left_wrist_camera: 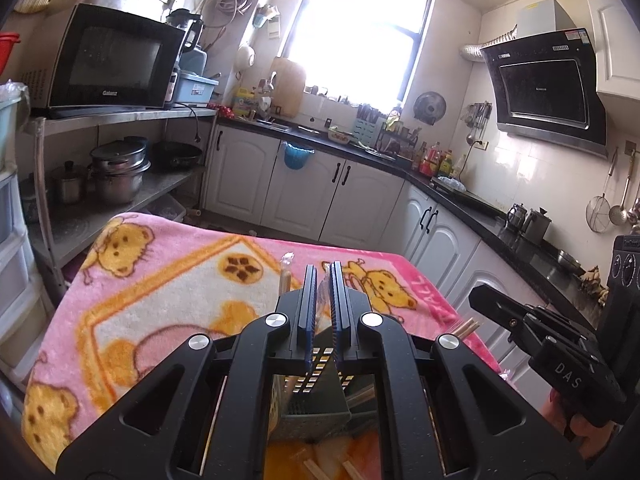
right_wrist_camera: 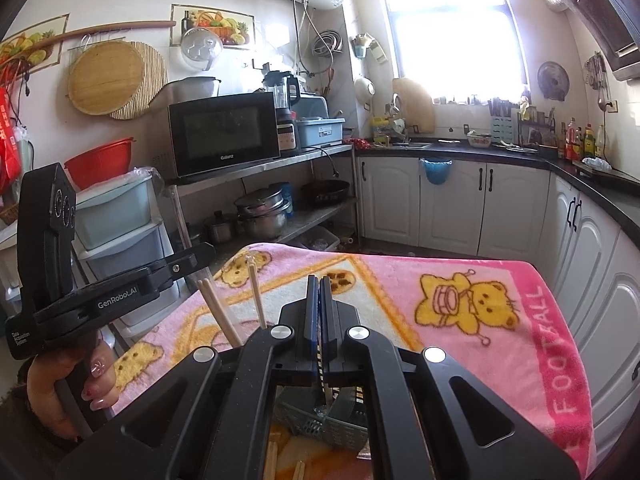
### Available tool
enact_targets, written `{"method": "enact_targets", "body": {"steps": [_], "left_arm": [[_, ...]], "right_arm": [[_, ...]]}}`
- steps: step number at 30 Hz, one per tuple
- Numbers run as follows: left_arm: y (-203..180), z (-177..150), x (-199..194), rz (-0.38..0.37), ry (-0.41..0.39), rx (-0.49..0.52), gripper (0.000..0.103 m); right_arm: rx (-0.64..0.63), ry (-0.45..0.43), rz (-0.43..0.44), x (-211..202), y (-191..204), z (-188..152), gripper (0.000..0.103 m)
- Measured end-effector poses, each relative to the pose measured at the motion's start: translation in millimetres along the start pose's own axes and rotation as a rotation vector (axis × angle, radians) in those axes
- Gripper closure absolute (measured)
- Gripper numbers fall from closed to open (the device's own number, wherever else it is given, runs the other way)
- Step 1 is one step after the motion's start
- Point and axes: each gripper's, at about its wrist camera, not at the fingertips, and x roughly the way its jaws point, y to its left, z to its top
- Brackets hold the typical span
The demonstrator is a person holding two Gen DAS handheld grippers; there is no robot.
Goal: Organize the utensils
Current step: 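Lower the chopsticks into the caddy and open both tools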
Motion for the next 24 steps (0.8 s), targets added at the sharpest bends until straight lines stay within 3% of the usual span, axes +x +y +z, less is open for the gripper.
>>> {"method": "enact_targets", "body": {"steps": [8, 12, 24], "left_arm": [[5.0, -7.2, -3.9, 0.01, 0.009, -0.006, 0.099], [6.4, -8.6, -8.3, 0.013, 0.01, -0.009, 0.099], [9.0, -10.8, -31.0, 0.008, -0.003, -0.007, 0.06]], "right_arm": [[0.01, 0.021, -0.01, -3.3, -2.9, -8.7, 0.1], [-0.004, 0.025, -0.023, -6.8, -1.4, -12.2, 0.092], [-0.039, 0.045, -0.057, -26.5, 2.3, -21.7, 0.073]]}}
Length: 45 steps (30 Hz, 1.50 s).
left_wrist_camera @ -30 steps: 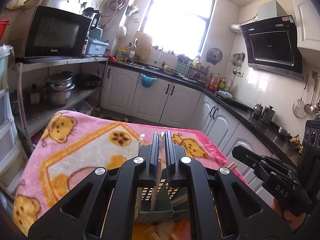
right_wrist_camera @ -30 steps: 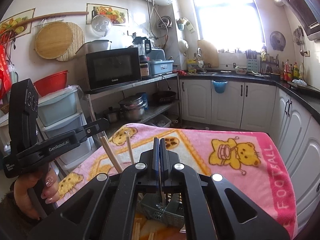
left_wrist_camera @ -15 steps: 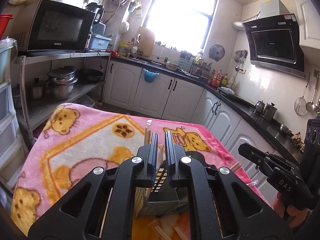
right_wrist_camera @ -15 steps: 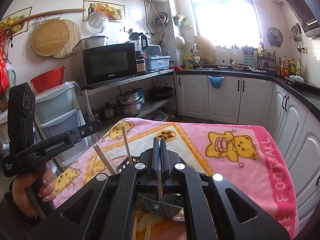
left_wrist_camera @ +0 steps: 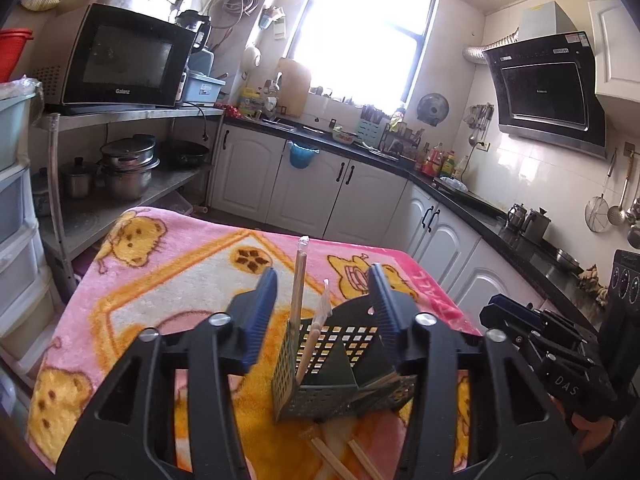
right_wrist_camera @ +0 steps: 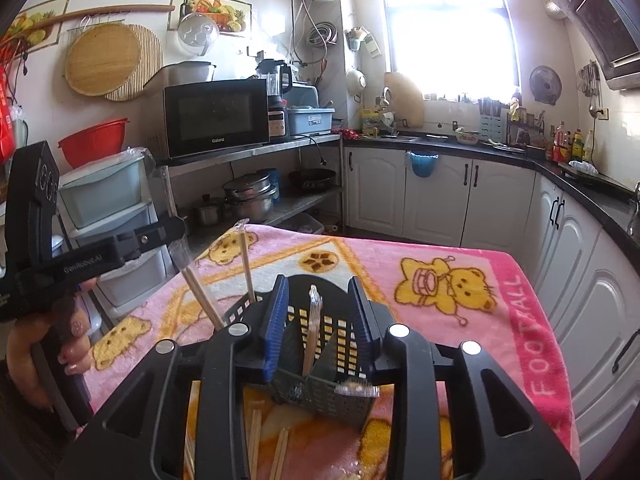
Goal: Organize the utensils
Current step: 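Lower the chopsticks into the caddy and open both tools, then withdraw both open tools from the caddy toward the chopsticks on the blanket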
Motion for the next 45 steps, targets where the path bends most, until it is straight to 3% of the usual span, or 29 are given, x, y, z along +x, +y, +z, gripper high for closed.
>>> {"method": "enact_targets", "body": {"steps": [7, 16, 24, 45], "left_arm": [[-4.5, -9.0, -15.0, 0.001, 0.008, 0.012, 0.04], [-2.7, -28.4, -26.1, 0.02, 0.028, 0.015, 0.025], [-1.2, -40.9, -33.5, 0.037, 0.038, 0.019, 0.013], [4.3, -71.8, -34.0, 0.073, 0.109, 0.022, 0.011]], "right_arm": [[0.001, 0.012, 0.008, -10.9, 3.5, -9.8, 0.065], [-0.007, 0.007, 0.017, -27.0, 10.8, -20.1, 0.055], [-0.005, 0.025, 0.021, -35.6, 14.3, -35.9, 0.051], [-0.001, 0.131, 0.03, -37.3, 22.3, -83.9, 0.046]]}}
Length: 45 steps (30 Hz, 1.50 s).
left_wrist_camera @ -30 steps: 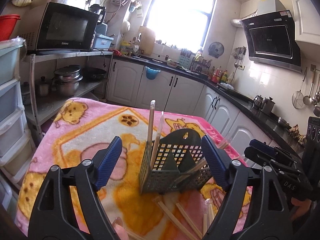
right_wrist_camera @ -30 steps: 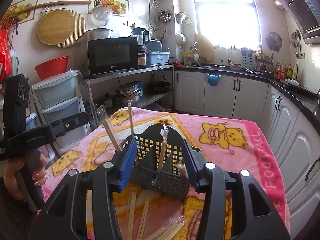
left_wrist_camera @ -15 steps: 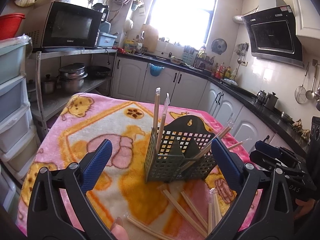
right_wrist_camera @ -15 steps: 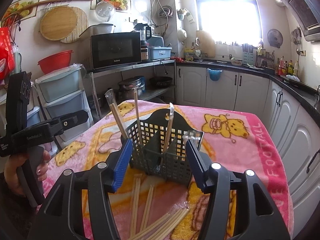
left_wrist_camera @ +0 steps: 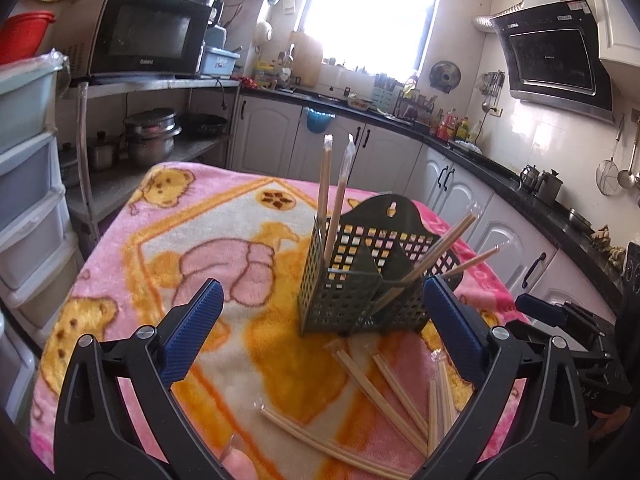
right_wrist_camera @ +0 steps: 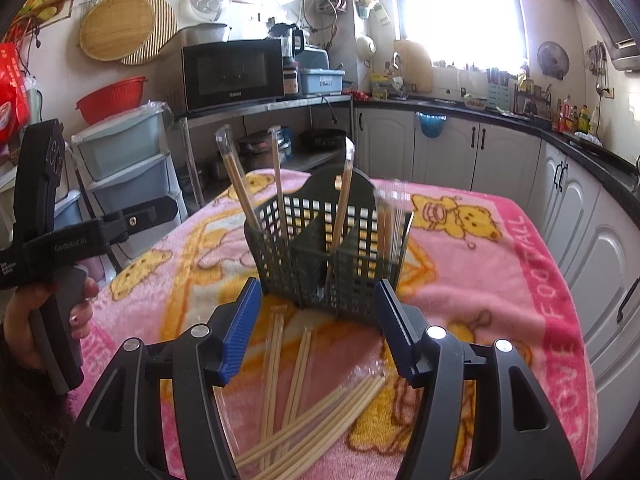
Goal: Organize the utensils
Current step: 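Withdraw both open tools from the caddy toward the chopsticks on the blanket, then close the left tool on a wooden chopstick while the right tool grasps a wrapped chopstick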
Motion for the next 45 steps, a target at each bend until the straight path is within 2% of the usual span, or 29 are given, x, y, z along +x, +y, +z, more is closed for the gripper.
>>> {"method": "enact_targets", "body": {"steps": [16, 20, 25, 28, 34, 39, 45], "left_arm": [[-3.9, -30.3, 20.6, -0.021, 0.108, 0.003, 0.011], [-6.2, -38.4, 30.0, -0.03, 0.144, 0.002, 0.011], [-9.1, -48.1, 43.1, -0.05, 0.193, 0.002, 0.024], [-11.4, -55.3, 52.2, -0.062, 0.23, -0.001, 0.042], [-13.9, -66.0, 69.0, -0.084, 0.296, -0.007, 0.068], [-13.9, -70.9, 82.5, -0.096, 0.341, -0.016, 0.075], [-12.4, -70.6, 98.5, -0.101, 0.388, -0.032, 0.075]], "right_arm": [[0.011, 0.102, 0.008, 10.6, -4.3, -32.0, 0.047], [0.019, 0.123, 0.01, 13.3, -8.0, -37.1, 0.053], [0.031, 0.161, 0.016, 19.4, -14.2, -46.0, 0.063], [0.036, 0.18, 0.015, 24.6, -17.7, -51.4, 0.07], [0.069, 0.214, 0.003, 39.8, -32.1, -56.4, 0.08], [0.089, 0.242, -0.011, 55.8, -45.7, -57.2, 0.081], [0.095, 0.286, 0.002, 80.0, -58.1, -51.9, 0.081]]}}
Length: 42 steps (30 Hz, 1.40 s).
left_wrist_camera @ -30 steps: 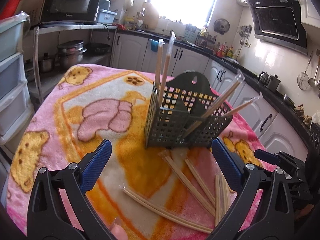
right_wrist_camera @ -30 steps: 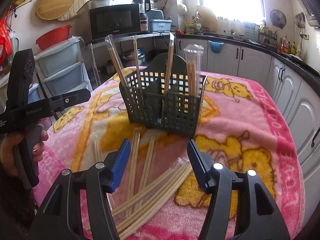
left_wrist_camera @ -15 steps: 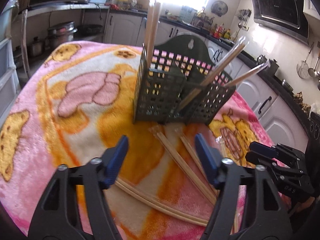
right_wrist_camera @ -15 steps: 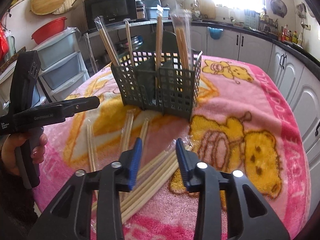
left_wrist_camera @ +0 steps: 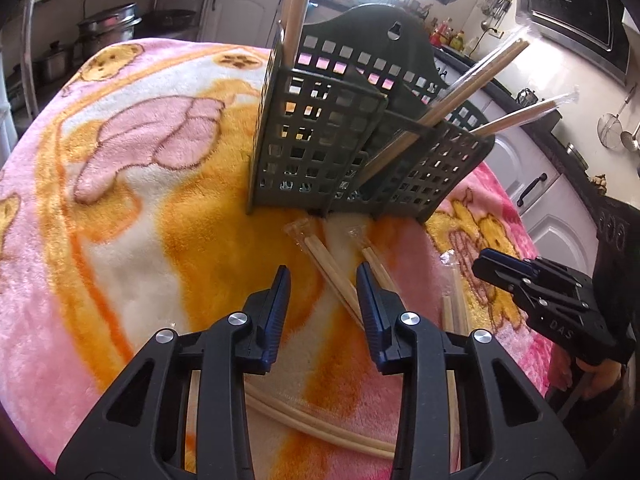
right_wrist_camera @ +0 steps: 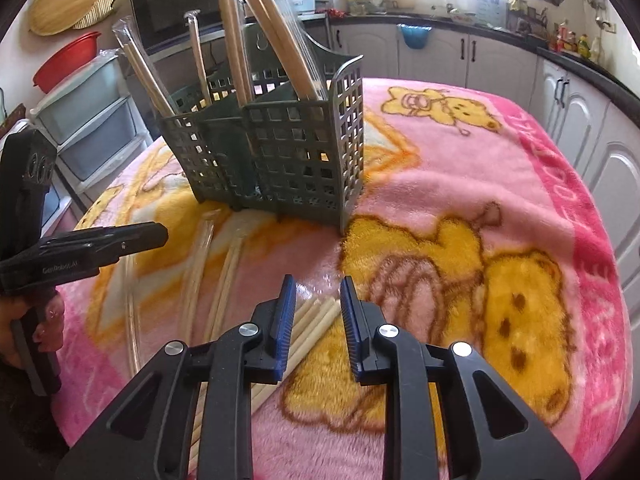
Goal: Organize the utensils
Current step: 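Close the left tool on a wooden chopstick while the right tool grasps a wrapped chopstick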
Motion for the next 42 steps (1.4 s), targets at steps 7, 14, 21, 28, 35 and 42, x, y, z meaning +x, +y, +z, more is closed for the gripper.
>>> {"method": "enact_targets", "body": {"steps": [7, 14, 21, 28, 35, 42], "left_arm": [[8.5, 10.5, 16.2, 0.013, 0.04, -0.038, 0.075], [17.8, 19.0, 28.8, 0.015, 0.063, -0.082, 0.075], [13.4, 24.0, 41.0, -0.001, 0.082, -0.103, 0.072], [8.3, 25.2, 48.4, 0.052, 0.078, -0.07, 0.087], [17.5, 25.6, 38.1, 0.036, 0.061, -0.076, 0.098], [19.7, 30.2, 2.6, 0.034, -0.024, -0.061, 0.099]], "right_arm": [[0.027, 0.082, 0.024, 27.7, -11.8, 11.6, 0.081], [0.067, 0.116, 0.053, 38.7, -18.3, 15.8, 0.084], [0.076, 0.082, 0.079, 28.6, -21.3, 16.2, 0.095], [0.096, 0.038, 0.077, 11.8, -31.1, 17.5, 0.098], [0.12, -0.002, 0.065, -5.0, -40.0, 14.2, 0.098], [0.113, -0.065, 0.066, -28.5, -37.0, 17.6, 0.098]]}}
